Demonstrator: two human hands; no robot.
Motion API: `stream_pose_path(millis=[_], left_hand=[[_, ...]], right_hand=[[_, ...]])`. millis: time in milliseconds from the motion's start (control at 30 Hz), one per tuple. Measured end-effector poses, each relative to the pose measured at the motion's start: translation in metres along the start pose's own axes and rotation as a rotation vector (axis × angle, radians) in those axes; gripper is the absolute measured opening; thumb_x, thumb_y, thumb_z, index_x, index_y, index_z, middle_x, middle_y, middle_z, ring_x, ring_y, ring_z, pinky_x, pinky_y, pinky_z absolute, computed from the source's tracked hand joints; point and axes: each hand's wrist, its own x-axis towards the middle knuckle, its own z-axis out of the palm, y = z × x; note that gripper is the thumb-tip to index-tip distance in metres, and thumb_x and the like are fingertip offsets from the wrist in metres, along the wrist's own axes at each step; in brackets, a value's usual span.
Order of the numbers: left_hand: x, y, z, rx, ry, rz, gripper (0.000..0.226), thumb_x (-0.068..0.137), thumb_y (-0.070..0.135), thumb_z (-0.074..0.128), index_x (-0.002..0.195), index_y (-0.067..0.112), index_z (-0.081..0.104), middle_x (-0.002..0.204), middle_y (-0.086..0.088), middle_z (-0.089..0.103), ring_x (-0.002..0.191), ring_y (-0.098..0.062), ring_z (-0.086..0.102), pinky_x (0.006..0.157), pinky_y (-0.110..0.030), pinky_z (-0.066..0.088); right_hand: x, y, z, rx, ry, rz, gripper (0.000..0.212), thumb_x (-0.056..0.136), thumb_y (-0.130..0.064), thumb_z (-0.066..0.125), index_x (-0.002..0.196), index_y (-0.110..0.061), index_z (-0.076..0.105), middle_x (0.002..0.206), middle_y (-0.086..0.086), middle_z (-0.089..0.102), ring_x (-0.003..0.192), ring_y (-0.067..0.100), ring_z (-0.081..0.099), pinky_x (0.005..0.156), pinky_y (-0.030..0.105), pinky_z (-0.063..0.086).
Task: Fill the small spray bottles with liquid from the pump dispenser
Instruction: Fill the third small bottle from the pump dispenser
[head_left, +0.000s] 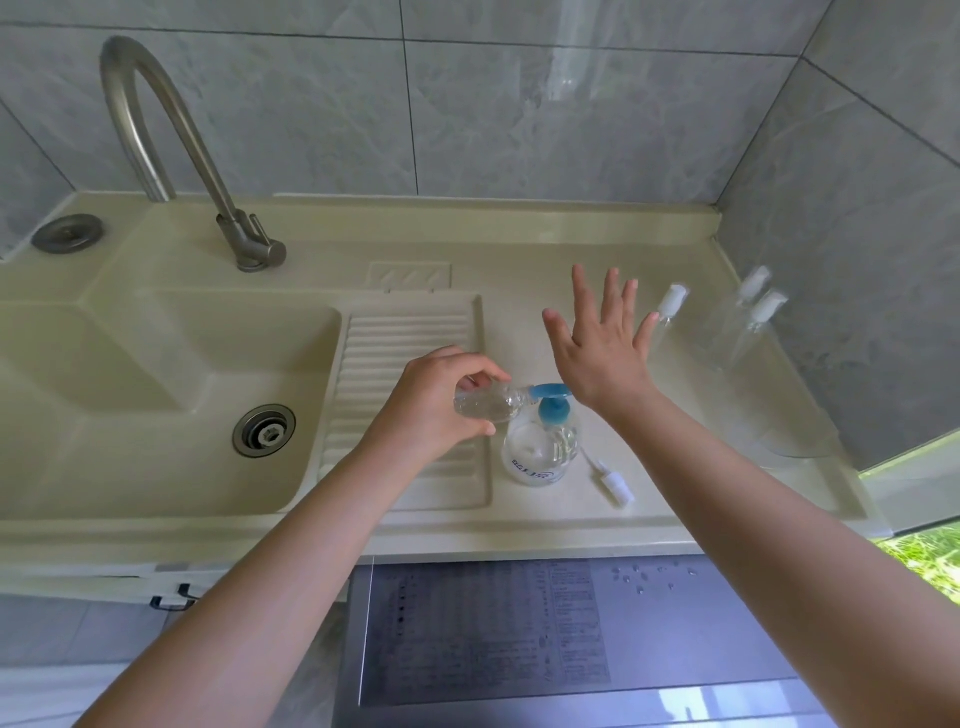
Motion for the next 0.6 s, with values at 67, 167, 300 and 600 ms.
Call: stream_pose_path(millis=[67, 167, 300, 600], left_hand=[[0.0, -0.001, 0.001, -0.01, 0.0, -0.003, 0.054, 0.055, 0.007, 0.092, 0.102, 0.026, 0.074, 0.095, 0.009, 0.064, 0.086, -0.006, 0.061, 0.078, -0.002, 0.039], [0.0, -0.002, 0.001, -0.014, 0.001, -0.001, 0.054, 0.056, 0.006, 0.091, 0.103, 0.026, 0.074, 0.095, 0.009, 0.064, 0.087, -0.006, 0.061, 0.079, -0.003, 0.04], [-0.001, -0.003, 0.0, -0.013, -0.002, -0.008, 0.054, 0.056, 0.006, 0.091, 0.103, 0.026, 0.074, 0.095, 0.008, 0.064, 0.087, -0.006, 0.061, 0.08, -0.003, 0.041], [-0.001, 0.0, 0.0, -0.02, -0.01, -0.015, 0.053, 0.057, 0.006, 0.091, 0.103, 0.026, 0.074, 0.097, 0.008, 0.065, 0.089, -0.004, 0.061, 0.079, -0.002, 0.04]], right_hand=[[-0.003, 0.002, 0.008, -0.037, -0.02, -0.014, 0.063, 0.105, -0.052, 0.022, 0.16, -0.032, -0.002, 0.167, 0.01, -0.015, 0.152, 0.028, -0.022, 0.119, 0.055, -0.015], [-0.006, 0.005, 0.019, -0.012, -0.067, 0.031, 0.062, 0.105, -0.052, 0.021, 0.16, -0.034, -0.003, 0.167, 0.011, -0.014, 0.152, 0.029, -0.021, 0.12, 0.057, -0.013], [-0.001, 0.004, 0.01, 0.001, -0.061, 0.032, 0.069, 0.102, -0.061, 0.023, 0.16, -0.034, -0.005, 0.166, 0.009, -0.017, 0.152, 0.027, -0.022, 0.119, 0.055, -0.015], [-0.005, 0.006, 0.016, 0.019, -0.093, 0.055, 0.065, 0.104, -0.055, 0.024, 0.16, -0.035, -0.003, 0.167, 0.01, -0.014, 0.152, 0.027, -0.02, 0.12, 0.056, -0.014]])
